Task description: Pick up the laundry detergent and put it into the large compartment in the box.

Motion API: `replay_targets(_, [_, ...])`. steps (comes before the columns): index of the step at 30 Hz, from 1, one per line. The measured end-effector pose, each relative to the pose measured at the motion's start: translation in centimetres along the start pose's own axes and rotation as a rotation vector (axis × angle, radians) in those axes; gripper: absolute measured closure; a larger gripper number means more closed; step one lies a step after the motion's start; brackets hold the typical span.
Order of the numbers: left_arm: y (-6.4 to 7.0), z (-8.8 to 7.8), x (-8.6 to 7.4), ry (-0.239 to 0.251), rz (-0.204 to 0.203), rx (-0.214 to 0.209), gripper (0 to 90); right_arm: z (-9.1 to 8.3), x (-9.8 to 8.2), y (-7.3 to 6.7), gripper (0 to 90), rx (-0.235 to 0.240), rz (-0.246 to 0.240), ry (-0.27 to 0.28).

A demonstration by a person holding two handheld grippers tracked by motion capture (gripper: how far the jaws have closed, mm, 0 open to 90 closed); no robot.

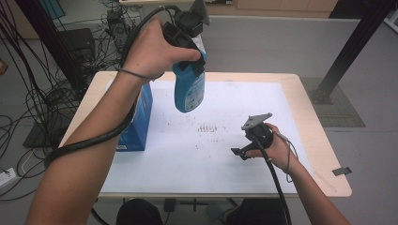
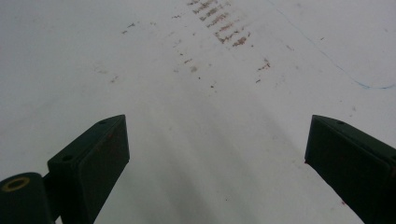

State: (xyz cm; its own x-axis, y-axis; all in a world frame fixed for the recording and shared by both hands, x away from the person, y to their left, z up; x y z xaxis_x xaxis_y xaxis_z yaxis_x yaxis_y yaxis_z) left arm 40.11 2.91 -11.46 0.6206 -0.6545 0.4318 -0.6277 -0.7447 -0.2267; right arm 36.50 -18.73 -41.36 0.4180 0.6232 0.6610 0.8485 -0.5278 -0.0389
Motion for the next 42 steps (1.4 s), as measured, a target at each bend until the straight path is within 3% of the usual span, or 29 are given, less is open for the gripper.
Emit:
replay_targets(11, [-1.0, -0.5, -0.3, 0.006, -0.042, 0.007, 37.7, 0.2, 0.2, -0.2, 6.1, 0.005, -0.006, 0.005])
replay_targets(23, [-3.5, -0.9, -1.7, -0.006, -0.11, 0.074, 37.7, 0.6, 0.4, -0.5, 6.1, 0.015, -0.011, 0.003])
replay_targets(31, [-6.2, -1.4, -3.4, -0.025, -0.178, 0.111, 37.7, 0.8, 0.4, -0.5, 6.1, 0.018, -0.007, 0.001])
replay_targets(37, [-8.6, -1.9, -5.2, -0.015, -0.277, 0.129, 37.7, 1.0, 0.5, -0.5, 6.1, 0.019, -0.017, -0.009])
replay_targets(39, [-9.4, -2.1, -5.8, -0.028, -0.279, 0.137, 37.7, 1.1, 0.6, -0.6, 6.1, 0.019, -0.019, -0.01])
replay_targets(42, [-10.4, -2.3, -6.6, -0.03, -0.318, 0.15, 37.7, 1.1, 0.6, -0.6, 6.1, 0.018, -0.023, -0.014])
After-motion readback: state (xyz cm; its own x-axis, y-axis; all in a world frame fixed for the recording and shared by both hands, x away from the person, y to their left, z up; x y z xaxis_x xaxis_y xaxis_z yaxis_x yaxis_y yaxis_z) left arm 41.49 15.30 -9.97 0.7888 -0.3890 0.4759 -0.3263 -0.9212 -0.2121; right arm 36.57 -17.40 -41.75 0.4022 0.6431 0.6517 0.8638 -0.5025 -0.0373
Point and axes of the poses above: each handheld gripper's, and its own axes: z roughly forward along the jaws, x roughly out of its top, y roughly to its right, the point moved 3 cm from there along z, roughly forward along the jaws, and after that the axes turned 7 degrees about x, right-handed, at the moved point
